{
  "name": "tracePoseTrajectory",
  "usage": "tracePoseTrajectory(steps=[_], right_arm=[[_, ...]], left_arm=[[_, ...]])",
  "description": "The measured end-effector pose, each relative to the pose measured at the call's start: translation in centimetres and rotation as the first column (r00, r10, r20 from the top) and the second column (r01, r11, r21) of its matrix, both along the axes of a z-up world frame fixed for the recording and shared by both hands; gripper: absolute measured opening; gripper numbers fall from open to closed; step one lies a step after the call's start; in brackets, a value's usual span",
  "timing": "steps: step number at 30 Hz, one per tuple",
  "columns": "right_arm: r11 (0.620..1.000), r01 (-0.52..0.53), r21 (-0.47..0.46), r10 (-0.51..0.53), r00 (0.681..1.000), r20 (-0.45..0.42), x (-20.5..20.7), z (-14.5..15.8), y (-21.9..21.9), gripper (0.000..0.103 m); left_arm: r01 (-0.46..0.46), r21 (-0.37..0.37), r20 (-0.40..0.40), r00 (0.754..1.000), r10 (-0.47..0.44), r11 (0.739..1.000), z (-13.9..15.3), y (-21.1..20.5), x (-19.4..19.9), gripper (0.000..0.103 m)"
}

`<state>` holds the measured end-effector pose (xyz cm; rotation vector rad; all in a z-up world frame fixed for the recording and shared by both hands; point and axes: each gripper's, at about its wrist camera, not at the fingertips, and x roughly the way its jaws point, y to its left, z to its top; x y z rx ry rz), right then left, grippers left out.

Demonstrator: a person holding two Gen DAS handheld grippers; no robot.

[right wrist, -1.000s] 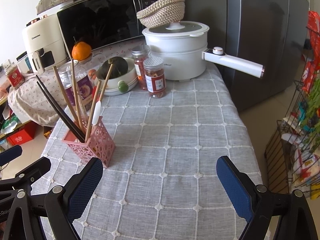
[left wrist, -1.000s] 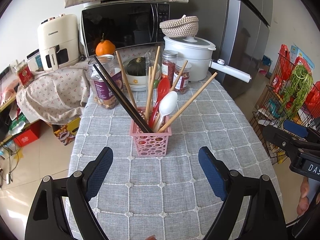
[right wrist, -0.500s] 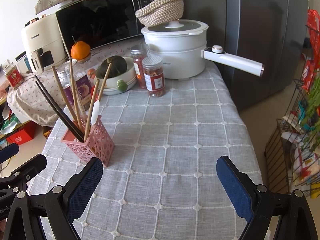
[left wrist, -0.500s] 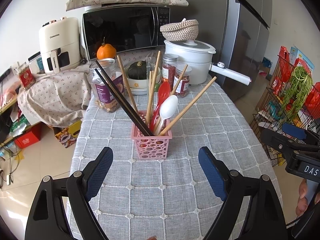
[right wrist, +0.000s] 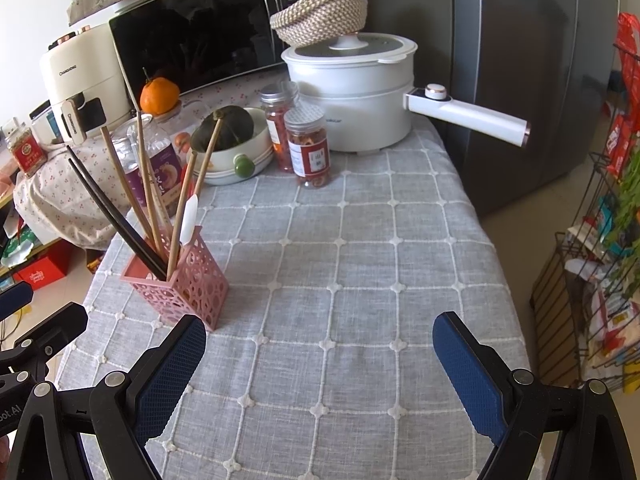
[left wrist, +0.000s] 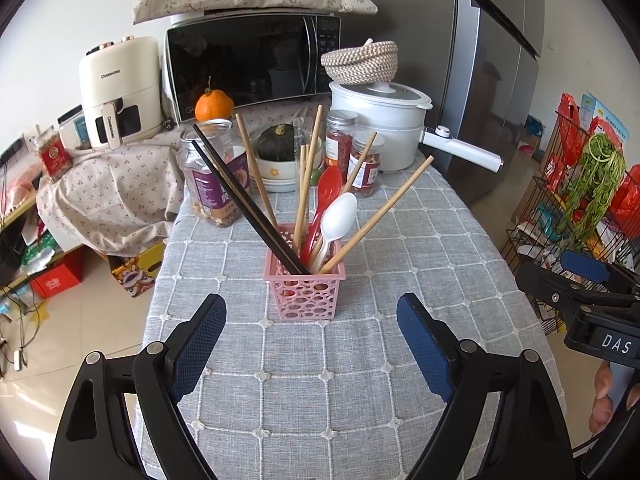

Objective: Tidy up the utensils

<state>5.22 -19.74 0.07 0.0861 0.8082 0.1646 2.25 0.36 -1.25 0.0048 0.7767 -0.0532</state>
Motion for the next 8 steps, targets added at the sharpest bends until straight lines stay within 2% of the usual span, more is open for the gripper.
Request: tracePoseTrajectory(steps=[8], right_arm=[[1.000, 0.001, 0.003, -0.001, 1.000, -0.004, 0.05, -0.11, -0.04, 0.095]], left_arm=[[-0.002, 0.008, 0.002, 1.000, 0.002, 1.000, -0.06, 0.07, 0.14, 0.089]])
